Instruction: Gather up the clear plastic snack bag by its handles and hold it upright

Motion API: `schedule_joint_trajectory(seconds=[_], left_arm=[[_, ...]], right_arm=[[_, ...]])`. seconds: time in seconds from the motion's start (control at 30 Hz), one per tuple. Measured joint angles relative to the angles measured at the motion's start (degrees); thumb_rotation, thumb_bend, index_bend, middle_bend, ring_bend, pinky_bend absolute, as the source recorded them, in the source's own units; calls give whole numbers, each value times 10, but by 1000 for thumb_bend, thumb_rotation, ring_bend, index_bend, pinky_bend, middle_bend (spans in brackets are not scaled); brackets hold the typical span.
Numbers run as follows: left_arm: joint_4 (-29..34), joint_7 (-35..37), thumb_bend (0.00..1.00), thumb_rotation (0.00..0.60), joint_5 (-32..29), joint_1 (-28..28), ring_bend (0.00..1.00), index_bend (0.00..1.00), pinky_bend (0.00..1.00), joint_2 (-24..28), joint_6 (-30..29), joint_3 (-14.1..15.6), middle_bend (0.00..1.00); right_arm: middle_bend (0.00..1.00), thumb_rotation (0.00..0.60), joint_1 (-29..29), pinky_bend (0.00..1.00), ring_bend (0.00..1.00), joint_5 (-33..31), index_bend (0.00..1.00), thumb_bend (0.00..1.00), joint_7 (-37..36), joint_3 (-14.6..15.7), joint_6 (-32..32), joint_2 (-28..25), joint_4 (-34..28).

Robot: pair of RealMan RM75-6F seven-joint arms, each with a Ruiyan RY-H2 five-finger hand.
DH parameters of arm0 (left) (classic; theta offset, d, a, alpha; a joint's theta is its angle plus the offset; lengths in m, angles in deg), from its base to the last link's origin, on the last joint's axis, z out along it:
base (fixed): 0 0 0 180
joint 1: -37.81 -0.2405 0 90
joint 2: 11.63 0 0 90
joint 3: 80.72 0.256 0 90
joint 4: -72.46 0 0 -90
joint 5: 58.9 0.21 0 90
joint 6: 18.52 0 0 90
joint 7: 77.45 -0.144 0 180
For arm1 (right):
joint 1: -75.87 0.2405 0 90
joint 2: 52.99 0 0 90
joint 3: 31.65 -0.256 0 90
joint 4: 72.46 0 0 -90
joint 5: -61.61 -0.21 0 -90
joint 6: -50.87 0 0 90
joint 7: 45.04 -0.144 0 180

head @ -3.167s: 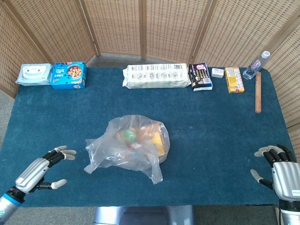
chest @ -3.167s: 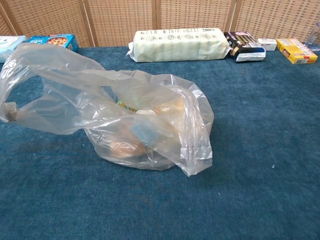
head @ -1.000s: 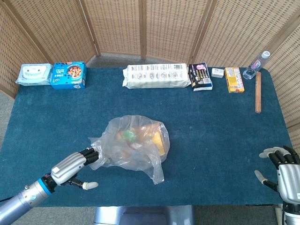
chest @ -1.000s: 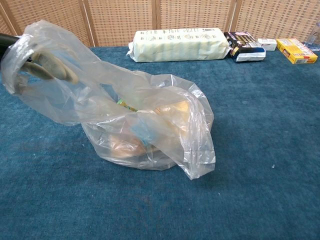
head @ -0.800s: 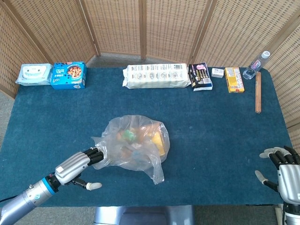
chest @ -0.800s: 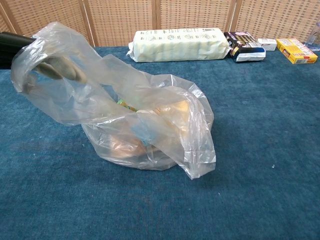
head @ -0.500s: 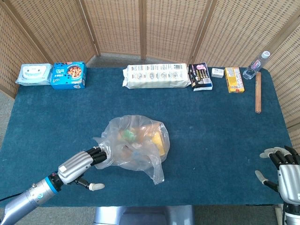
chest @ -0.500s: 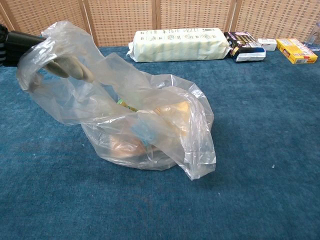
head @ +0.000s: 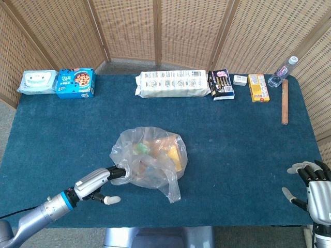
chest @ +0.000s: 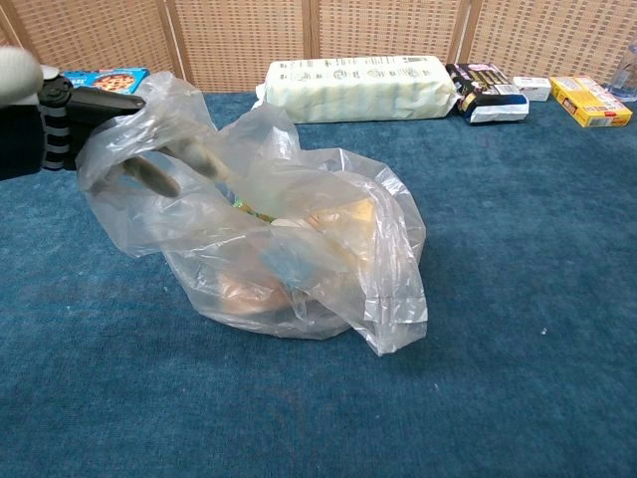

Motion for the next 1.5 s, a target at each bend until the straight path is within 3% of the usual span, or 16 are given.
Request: schedule_joint_trajectory(seconds=[0.3,0.5,0.63,0.83,1.2,1.33,1.5], left_arm=[[-18,212,96,0,-5,53,144,235,309,-16,25,2,193],[-33,392,102,0,-1,87,164,235,333,-28,29,8,194],[-56,543,107,0,13,105,165,235,333,-35,3,17,195],[-92,677,109,0,20,108,178,235,337,-33,-78,31,203],[-153,867,110,0,0,75,237,234,390,-25,-199,36,229],[-174,906,110,0,-8,68,239,235,398,-29,-202,39,229],[-178,900,110,0,-6,73,239,235,389,-33,-171,49,229]], right_arm=[[365,600,1,153,274,1,408,203,1,-1,0,2,0],[365,600,-1,148,275,1,408,203,-1,-1,-2,1,1],[365,600,-1,148,275,1,408,203,-1,-1,-2,1,1],[365,600,2,148,275,-1,408,203,-2,-2,3,3,3],[365,600,6,148,274,1,408,203,1,-3,7,5,1],[365,600,6,148,274,-1,408,203,0,-3,7,6,2],[365,600,6,148,275,-1,408,203,-2,-3,6,6,5]])
